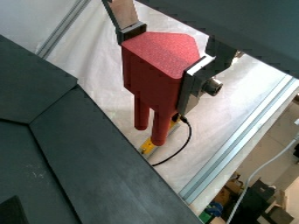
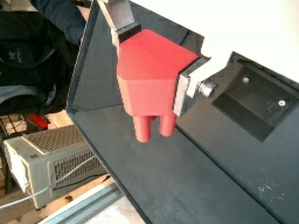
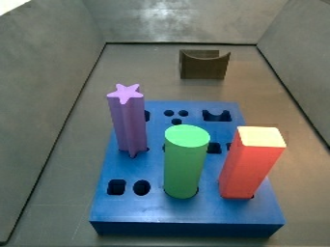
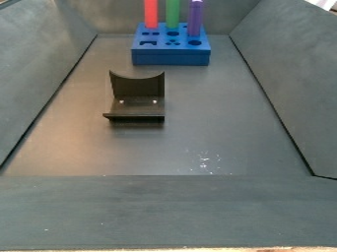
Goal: Pick up the 3 prong object. Move up. Place the 3 prong object on the fixture. Regrasp the 3 prong object. Move to above the board. Insert the 3 prong object.
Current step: Move to above the board.
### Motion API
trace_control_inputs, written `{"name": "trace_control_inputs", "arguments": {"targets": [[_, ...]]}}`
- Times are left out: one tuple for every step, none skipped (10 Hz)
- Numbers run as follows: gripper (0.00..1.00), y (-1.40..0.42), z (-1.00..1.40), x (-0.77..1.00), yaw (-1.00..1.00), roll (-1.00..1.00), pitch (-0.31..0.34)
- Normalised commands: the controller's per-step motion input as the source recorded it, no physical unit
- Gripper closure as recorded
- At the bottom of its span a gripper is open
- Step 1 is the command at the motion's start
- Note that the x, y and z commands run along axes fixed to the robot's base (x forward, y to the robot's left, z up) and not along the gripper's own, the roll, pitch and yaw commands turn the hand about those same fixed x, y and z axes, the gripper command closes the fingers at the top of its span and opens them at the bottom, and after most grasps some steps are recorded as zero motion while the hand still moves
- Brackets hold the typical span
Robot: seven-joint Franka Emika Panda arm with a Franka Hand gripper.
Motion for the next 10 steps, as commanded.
{"name": "trace_control_inputs", "arguments": {"targets": [[1.00,-0.05,0.02,0.11,0.29,0.02,0.235],[1.00,-0.05,0.02,0.11,0.31,0.02,0.207],[1.00,-0.05,0.02,0.12,0.31,0.02,0.178],[1.00,-0.05,0.02,0.11,0.31,0.02,0.153],[1.00,-0.05,0.02,0.11,0.30,0.01,0.123],[1.00,-0.05,0.02,0.11,0.29,0.01,0.103],[1.00,-0.05,0.01,0.11,0.28,0.01,0.089],[1.00,-0.05,0.01,0.11,0.27,0.02,0.072],[1.00,-0.05,0.01,0.11,0.26,0.02,0.064],[1.00,-0.05,0.01,0.11,0.25,0.03,0.061]]}}
